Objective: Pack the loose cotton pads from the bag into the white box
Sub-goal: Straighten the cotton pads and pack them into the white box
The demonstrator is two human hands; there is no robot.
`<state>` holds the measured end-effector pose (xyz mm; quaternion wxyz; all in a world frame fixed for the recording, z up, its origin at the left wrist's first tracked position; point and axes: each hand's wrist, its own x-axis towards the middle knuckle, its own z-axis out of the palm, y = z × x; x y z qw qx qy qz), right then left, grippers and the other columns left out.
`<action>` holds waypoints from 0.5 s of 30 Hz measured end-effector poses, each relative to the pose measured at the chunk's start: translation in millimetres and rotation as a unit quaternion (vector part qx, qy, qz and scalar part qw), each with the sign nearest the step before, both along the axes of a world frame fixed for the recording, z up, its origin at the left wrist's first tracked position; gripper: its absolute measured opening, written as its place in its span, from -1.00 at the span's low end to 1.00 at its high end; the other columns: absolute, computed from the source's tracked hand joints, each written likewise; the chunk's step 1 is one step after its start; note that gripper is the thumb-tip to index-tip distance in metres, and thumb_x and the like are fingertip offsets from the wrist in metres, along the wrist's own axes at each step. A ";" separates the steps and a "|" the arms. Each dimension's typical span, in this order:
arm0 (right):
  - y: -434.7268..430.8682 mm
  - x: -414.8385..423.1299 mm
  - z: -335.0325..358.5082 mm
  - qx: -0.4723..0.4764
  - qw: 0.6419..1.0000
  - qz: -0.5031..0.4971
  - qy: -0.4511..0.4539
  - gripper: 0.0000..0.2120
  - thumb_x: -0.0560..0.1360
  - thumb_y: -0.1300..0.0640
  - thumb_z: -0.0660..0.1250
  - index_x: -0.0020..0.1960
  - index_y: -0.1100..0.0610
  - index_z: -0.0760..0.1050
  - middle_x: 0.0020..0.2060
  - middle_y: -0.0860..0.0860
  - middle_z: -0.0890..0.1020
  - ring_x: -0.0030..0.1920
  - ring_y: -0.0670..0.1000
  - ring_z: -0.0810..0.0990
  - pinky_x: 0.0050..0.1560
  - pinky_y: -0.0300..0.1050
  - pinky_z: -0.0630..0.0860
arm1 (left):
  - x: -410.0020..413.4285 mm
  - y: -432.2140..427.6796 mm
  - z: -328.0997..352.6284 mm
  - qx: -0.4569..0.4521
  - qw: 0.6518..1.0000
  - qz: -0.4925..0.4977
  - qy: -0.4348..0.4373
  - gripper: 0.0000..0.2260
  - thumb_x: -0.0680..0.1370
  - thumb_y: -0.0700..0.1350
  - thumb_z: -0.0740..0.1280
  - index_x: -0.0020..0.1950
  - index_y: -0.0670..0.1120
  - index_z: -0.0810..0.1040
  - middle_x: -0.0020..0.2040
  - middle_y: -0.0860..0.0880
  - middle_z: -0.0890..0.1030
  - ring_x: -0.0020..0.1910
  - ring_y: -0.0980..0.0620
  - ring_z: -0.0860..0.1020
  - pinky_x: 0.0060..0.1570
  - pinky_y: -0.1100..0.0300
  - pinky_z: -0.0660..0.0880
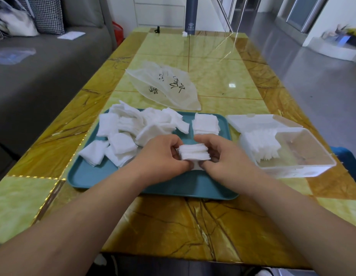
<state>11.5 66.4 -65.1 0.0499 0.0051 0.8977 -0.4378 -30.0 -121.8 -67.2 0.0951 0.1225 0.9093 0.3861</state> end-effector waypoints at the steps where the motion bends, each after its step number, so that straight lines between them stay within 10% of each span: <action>1: -0.4 -0.6 -1.1 -0.015 1.000 -0.010 -0.003 -0.42 0.51 0.35 0.39 0.46 -0.03 0.47 0.25 -0.08 0.63 0.25 -0.11 0.62 0.42 -0.04 0.51 | -0.3 -0.5 0.0 -0.006 1.000 -0.001 0.001 -0.75 0.36 0.04 0.60 -0.09 0.04 0.61 -0.37 0.11 0.57 -0.44 0.23 0.46 -0.42 0.34 0.32; 5: -9.9 2.5 -2.2 -0.061 0.997 -0.030 -0.023 -0.34 0.54 0.35 0.30 0.56 -0.08 0.35 0.38 -0.14 0.52 0.35 -0.16 0.52 0.45 -0.22 0.43 | 0.4 -1.2 2.0 -0.012 1.000 -0.007 0.000 -0.73 0.36 0.09 0.60 -0.06 0.08 0.59 -0.32 0.09 0.59 -0.36 0.15 0.52 -0.34 0.24 0.36; 7: -15.7 4.8 -1.0 -0.073 0.996 -0.043 -0.038 -0.30 0.56 0.36 0.27 0.60 -0.13 0.28 0.35 -0.18 0.47 0.23 -0.21 0.50 0.16 -0.59 0.39 | 2.0 -0.3 2.2 -0.019 1.000 -0.011 0.003 -0.74 0.38 0.11 0.58 -0.08 0.07 0.58 -0.32 0.09 0.59 -0.36 0.15 0.51 -0.35 0.23 0.36; 10: -19.9 4.9 -3.4 -0.129 0.988 -0.040 -0.070 -0.19 0.53 0.44 0.21 0.62 -0.18 0.20 0.25 -0.17 0.45 0.01 -0.28 0.52 -0.18 -0.63 0.39 | 7.3 3.5 2.1 -0.031 0.999 -0.027 0.013 -0.82 0.44 0.06 0.50 -0.07 0.03 0.57 -0.29 0.06 0.60 -0.28 0.10 0.55 -0.31 0.16 0.46; 15: -28.6 4.6 -0.6 -0.220 0.971 -0.066 -0.062 -0.34 0.56 0.10 0.40 0.61 -0.13 0.27 0.49 -0.19 0.41 0.42 -0.14 0.45 0.31 -0.27 0.37 | 11.6 5.1 2.9 -0.063 0.996 -0.045 0.037 -0.81 0.44 0.05 0.46 -0.06 0.02 0.53 -0.21 0.04 0.62 -0.19 0.06 0.59 -0.15 -0.02 0.58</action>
